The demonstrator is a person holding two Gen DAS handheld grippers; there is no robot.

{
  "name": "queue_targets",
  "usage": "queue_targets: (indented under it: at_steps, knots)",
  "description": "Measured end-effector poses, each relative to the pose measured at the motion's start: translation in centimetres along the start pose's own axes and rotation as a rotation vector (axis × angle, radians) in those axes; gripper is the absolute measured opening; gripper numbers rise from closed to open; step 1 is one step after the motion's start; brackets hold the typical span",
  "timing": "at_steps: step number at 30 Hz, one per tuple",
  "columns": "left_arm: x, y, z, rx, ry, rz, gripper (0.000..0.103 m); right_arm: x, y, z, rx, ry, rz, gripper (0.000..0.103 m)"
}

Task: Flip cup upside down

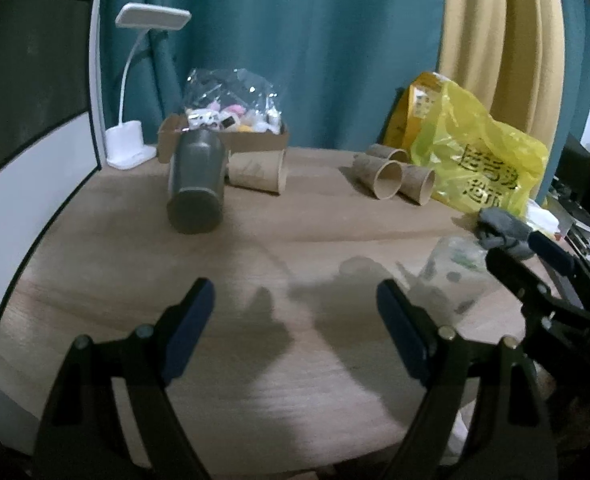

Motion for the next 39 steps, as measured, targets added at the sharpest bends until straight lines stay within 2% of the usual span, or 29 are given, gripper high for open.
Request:
queue_targets:
  at_steps: [7, 16, 39]
  knots:
    - [-1.0, 2.2, 0.8, -0.016, -0.023, 0.033, 0.084, -0.7, 2.6, 1.0, 0.011, -0.040, -0.037, 0.083]
    - [-1.5, 4.7, 1.9, -0.023, -0.054, 0.067, 0.084, -1.1, 5.2, 1.6, -0.003, -0.054, -0.017, 0.083]
    - [-1.6, 5.7, 2.2, -0.018, -0.050, 0.077, 0.084, -1.0, 5.7, 2.1, -0.001, -0.057, 0.000, 0.083]
Point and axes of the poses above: each gripper's, at about its wrist camera, not at the fingertips, and y roughly against the way its jaws point, z to its right, x to its top, the point moved 2 cm from there along -y, roughly the way its jaws point, and after that the axes turned 13 degrees about -z, right-handed, at the moved point
